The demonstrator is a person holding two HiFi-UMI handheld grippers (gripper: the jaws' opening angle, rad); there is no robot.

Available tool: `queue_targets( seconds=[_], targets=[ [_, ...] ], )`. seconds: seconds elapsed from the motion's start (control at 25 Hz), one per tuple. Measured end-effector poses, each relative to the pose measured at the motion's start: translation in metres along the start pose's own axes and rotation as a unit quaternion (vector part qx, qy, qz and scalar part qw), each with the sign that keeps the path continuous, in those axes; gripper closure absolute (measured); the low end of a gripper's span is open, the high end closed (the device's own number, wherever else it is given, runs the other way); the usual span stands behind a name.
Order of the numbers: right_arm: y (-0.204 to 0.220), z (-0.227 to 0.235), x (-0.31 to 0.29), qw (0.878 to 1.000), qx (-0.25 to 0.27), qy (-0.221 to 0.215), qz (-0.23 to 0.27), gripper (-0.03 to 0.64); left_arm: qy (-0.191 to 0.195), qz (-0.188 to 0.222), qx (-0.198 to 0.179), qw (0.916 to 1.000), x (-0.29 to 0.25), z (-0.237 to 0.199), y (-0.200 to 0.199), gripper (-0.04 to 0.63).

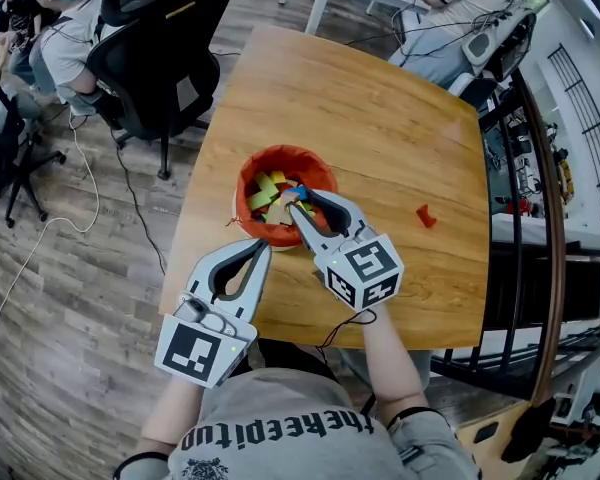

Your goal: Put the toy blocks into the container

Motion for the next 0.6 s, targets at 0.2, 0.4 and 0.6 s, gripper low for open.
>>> queue_targets(
  seconds=[0.2, 0.4, 0.6],
  targets=[
    [0.001, 0.001, 0.005, 1.000, -0.004, 0.007, 0.000, 0.532, 0.007, -0.002, -0.002, 1.0000, -0.002, 0.002, 0.001, 0.581],
    [0.001, 0.005, 0.018, 1.000, -0.012, 0.008, 0.008, 0.604, 0.021, -0.006, -0.002, 0.9998, -0.009, 0.008, 0.001, 0.581],
    [0.003, 0.009, 0.032, 1.000, -0.006, 0.020, 0.009, 0.606, 0.043, -0.012, -0.005, 0.9990, -0.019, 0.015, 0.002, 0.581]
  ],
)
Point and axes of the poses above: the fingertips, and each gripper's own axes: x backward along the fingers, z to its right, y out of its underside, the point moved 8 cm from there along x, backward along the fingers, and after that the axes turned 5 degrees about x, right-handed, at the moved point
